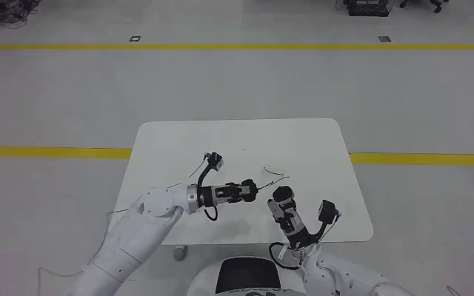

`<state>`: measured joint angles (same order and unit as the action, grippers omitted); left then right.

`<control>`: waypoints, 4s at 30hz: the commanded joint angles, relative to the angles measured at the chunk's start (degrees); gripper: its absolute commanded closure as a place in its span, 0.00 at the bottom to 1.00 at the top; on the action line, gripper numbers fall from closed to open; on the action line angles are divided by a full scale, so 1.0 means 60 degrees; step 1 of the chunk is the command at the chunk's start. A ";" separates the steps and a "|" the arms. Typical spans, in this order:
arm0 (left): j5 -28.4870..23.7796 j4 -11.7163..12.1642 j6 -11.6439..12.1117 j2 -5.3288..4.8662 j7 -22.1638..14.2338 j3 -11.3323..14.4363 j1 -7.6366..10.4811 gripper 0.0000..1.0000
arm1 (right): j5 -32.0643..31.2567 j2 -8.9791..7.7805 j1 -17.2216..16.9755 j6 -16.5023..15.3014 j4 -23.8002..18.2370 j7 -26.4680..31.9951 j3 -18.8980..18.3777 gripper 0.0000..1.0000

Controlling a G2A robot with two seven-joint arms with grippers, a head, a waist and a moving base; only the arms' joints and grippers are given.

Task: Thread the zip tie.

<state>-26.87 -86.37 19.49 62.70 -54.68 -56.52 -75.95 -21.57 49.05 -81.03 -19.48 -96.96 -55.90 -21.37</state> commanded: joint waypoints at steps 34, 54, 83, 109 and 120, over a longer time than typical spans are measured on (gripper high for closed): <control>-0.1920 0.0758 -0.0002 0.0154 -0.1814 -0.0651 0.0040 1.00 | 0.5488 -0.1887 0.0145 0.0000 -0.1954 0.6128 -0.1739 0.00; -0.1874 0.0791 -0.0002 0.0284 -0.1917 -0.0614 -0.0001 1.00 | 1.1202 0.1316 -0.3246 0.0000 0.0670 1.9644 -1.0317 0.00; -0.2449 0.1268 -0.0002 0.0720 -0.1182 0.0731 0.0734 1.00 | 1.3138 0.2136 -0.1879 0.0579 0.2888 2.2494 -0.8923 0.00; -0.4369 0.1531 -0.0002 0.1214 -0.1071 0.1403 0.0711 1.00 | 1.3551 0.2914 -0.1452 0.0000 0.3079 2.2591 -0.8354 0.44; -0.4369 0.1531 -0.0002 0.1214 -0.1071 0.1403 0.0711 1.00 | 1.3693 0.3232 -0.1256 0.0000 0.3288 2.2591 -0.8201 0.64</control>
<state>-53.08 -77.19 19.48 69.98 -61.11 -48.10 -71.68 60.70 68.31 -88.60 -19.48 -77.21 79.64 -70.52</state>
